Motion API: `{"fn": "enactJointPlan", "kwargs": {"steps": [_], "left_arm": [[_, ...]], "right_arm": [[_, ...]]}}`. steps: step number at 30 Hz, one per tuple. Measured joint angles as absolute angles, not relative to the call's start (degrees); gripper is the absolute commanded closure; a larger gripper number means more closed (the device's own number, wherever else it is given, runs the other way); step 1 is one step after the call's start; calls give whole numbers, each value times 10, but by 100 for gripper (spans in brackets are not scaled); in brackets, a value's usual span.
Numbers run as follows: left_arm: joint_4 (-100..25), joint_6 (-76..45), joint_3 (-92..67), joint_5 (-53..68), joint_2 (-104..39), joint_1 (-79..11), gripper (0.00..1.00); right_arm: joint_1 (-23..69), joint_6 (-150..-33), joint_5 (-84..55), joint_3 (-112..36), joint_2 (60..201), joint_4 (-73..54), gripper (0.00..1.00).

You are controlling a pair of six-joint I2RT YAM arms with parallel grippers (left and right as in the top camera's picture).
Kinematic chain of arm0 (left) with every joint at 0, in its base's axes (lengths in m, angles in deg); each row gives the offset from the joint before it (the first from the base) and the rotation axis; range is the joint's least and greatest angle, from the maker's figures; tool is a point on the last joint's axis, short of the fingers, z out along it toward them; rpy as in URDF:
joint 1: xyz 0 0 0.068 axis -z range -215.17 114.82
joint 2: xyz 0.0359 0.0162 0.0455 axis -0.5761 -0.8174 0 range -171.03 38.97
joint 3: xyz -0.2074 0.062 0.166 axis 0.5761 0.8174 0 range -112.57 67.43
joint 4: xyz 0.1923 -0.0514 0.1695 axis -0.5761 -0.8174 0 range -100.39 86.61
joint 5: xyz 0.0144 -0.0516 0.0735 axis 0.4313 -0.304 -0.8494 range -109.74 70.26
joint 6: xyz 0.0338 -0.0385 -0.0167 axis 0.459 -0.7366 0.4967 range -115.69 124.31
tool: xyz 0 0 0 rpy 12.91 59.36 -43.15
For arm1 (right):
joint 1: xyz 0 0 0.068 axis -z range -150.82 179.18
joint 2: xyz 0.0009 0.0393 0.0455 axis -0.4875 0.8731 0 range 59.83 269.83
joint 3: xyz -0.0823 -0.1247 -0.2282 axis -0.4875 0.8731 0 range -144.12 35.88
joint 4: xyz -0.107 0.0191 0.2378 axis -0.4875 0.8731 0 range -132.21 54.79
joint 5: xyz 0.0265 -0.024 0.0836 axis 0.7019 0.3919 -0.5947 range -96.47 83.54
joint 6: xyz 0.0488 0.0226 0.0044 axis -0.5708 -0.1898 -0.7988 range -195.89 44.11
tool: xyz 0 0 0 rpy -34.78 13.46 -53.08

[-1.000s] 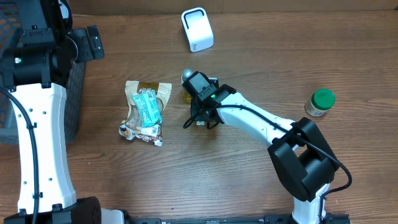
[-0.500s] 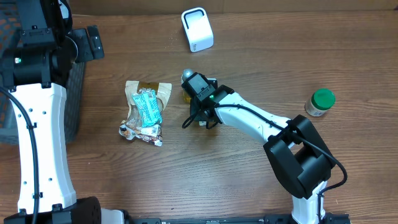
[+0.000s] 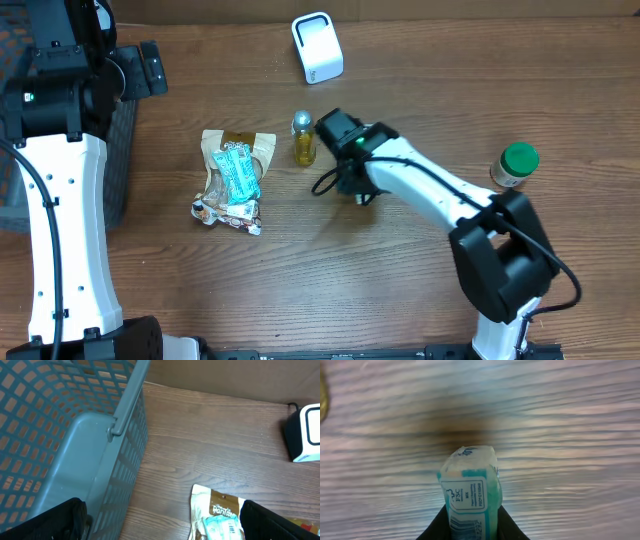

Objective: Scan the item barcode

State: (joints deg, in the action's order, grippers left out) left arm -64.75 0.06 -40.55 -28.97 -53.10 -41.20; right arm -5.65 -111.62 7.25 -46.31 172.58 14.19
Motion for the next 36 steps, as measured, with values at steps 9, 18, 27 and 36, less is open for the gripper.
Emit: {"fn": "enactJointPlan", "kwargs": {"steps": [9,18,27,36], "left_arm": [[-648,1,-406,-290,-531,-412,0],[-647,1,-406,-290,-531,-412,0],[-647,1,-406,-290,-531,-412,0],[-647,1,-406,-290,-531,-412,0]], "right_arm": [[-15,-1116,76,-464,1723,162,81],[-17,-1100,74,-461,1723,154,81],[-17,-1075,65,-460,1723,154,75],[-17,-1070,63,-460,1723,152,50]]}}
